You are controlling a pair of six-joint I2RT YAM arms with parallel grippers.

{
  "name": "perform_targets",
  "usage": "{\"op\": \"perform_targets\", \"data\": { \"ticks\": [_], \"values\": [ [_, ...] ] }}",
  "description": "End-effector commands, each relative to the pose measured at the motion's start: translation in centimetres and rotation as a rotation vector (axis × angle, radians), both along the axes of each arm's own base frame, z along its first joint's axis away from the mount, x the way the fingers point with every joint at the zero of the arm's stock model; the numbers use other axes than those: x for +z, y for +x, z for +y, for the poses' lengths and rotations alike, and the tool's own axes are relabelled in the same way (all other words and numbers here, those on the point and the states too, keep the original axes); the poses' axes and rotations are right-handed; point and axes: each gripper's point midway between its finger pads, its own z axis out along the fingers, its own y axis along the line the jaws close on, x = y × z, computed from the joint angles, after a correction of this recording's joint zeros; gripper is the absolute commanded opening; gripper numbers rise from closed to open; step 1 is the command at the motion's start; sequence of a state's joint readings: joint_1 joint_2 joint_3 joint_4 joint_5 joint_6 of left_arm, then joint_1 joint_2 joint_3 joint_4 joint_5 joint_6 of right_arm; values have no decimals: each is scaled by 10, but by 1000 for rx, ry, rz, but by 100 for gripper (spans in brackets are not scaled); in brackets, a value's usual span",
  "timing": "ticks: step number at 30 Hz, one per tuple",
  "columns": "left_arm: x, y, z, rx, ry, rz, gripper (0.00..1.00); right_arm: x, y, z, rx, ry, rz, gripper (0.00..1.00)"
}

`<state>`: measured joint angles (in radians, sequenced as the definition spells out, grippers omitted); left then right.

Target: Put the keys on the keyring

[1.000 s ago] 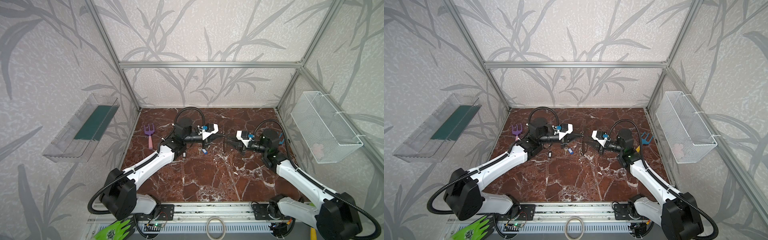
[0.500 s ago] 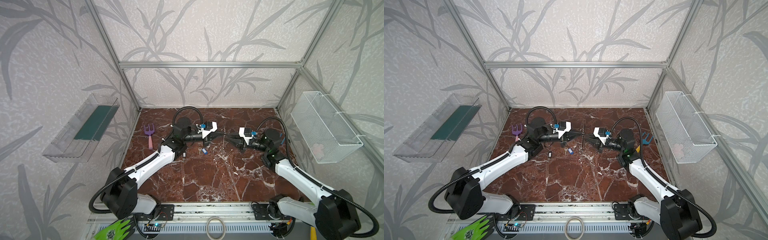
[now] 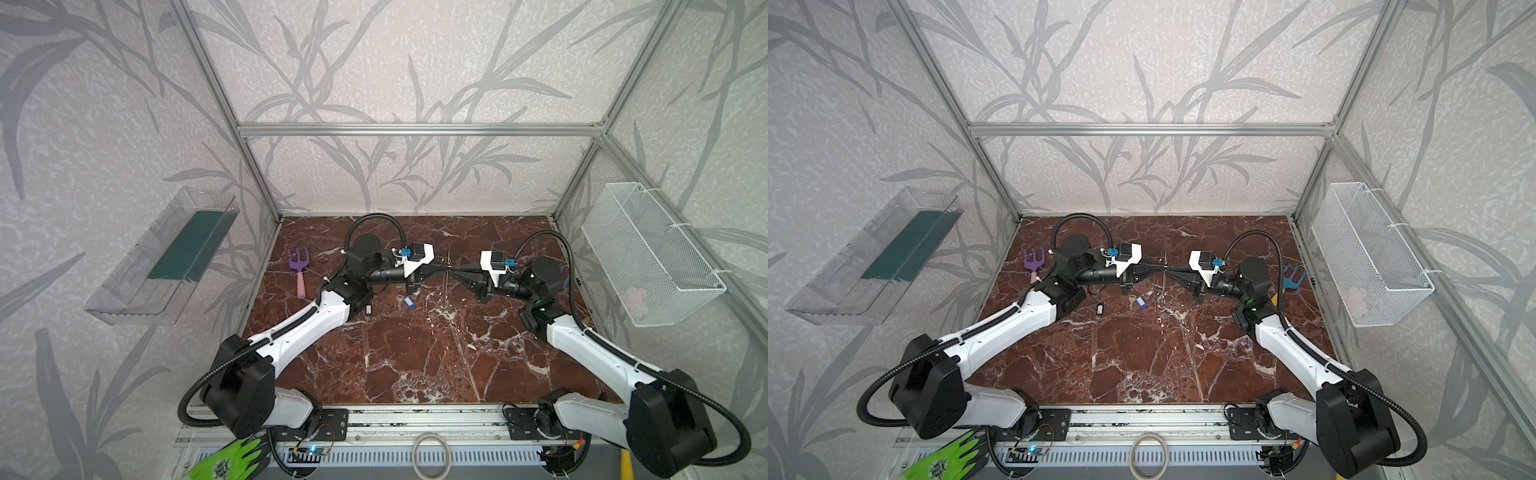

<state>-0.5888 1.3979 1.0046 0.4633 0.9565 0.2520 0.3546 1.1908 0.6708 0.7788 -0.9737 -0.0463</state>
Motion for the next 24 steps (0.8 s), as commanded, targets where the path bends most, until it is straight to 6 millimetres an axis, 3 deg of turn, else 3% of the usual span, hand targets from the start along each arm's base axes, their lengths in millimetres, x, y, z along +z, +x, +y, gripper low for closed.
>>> {"op": "perform_targets", "data": {
  "ticks": [1, 5, 9, 11, 14, 19, 24],
  "values": [
    [4, -5, 2, -21, -12, -26, 0, 7, -6, 1, 30, 19, -31, 8],
    [3, -6, 2, -20, -8, -26, 0, 4, -6, 1, 32, 13, -25, 0],
    [-4, -1, 3, 17, 26, -22, 1, -3, 0, 0, -4, -34, 4, 0],
    [-11, 3, 6, 59, 73, -44, 22, -10, 3, -1, -29, -93, 20, 0],
    [-16, 8, 15, 129, 165, -112, 35, -22, 5, -5, -73, -202, 37, 0],
    [-28, 6, 25, 179, 360, -233, 36, -38, 6, -8, -120, -353, 43, 0],
    [-37, 2, 21, 171, 466, -298, 32, -48, 5, -3, -135, -466, 23, 0]
  ]
}}
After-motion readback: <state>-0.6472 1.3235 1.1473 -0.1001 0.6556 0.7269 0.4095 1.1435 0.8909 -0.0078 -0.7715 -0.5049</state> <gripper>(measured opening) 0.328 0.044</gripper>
